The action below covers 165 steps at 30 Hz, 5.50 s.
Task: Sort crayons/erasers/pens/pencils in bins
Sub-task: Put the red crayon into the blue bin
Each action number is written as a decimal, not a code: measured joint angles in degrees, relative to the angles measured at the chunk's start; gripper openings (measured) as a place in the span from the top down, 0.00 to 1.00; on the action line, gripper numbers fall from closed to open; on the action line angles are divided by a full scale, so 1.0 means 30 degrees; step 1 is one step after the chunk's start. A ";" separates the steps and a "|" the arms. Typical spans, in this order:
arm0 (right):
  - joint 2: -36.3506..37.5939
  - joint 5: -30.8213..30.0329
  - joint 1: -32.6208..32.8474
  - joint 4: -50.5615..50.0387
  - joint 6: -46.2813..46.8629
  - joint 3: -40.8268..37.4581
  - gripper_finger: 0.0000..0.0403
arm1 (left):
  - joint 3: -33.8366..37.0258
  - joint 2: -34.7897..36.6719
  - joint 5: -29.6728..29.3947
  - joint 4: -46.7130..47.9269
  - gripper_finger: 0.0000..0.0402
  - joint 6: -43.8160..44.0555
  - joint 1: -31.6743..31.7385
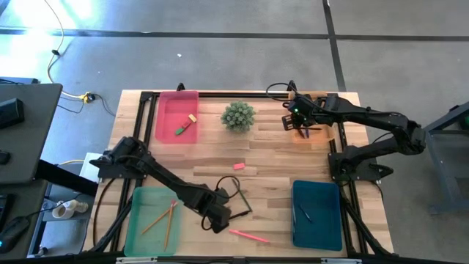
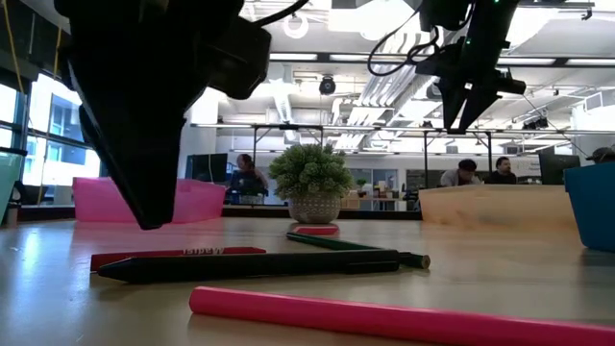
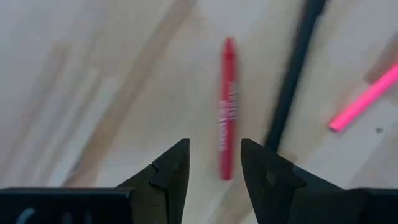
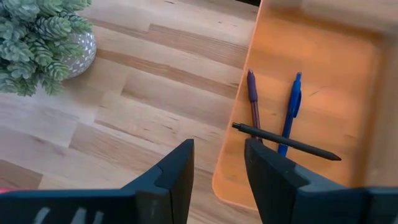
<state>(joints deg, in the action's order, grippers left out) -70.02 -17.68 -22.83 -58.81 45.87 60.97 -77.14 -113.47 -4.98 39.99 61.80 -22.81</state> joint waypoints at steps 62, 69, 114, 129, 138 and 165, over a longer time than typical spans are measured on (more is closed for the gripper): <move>0.5644 0.3105 0.8665 -0.0613 0.0020 -0.1706 0.67 | 0.0224 -0.0864 0.2762 -0.0175 1.00 -0.8957 0.1294; 0.5702 0.1660 1.2093 0.1477 0.1649 -0.2147 0.67 | 0.0239 -0.0656 0.4101 -0.0750 1.00 -1.0453 0.2229; 0.5368 -0.6466 1.8411 0.7817 0.3046 -0.2186 0.67 | 0.0144 -0.0525 1.3583 -1.6408 1.00 -1.3002 1.0419; 0.5982 -0.8579 1.8353 0.9695 0.2984 -0.2186 0.67 | 0.0144 -0.0510 1.3150 -2.4663 1.00 -0.8663 1.0652; 0.5894 -0.8865 1.8353 1.0253 0.2689 -0.2171 0.67 | 0.0144 -0.0510 1.2845 -2.6243 1.00 -0.7800 1.0637; 0.3963 -0.7911 1.8360 1.0989 0.2618 -0.2164 0.95 | 0.0137 -0.0496 1.2007 -2.7184 1.00 -0.7221 1.0550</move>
<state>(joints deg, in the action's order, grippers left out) -58.13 -41.41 32.25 -25.84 53.72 54.48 -76.73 -114.96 31.04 -41.56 40.14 8.84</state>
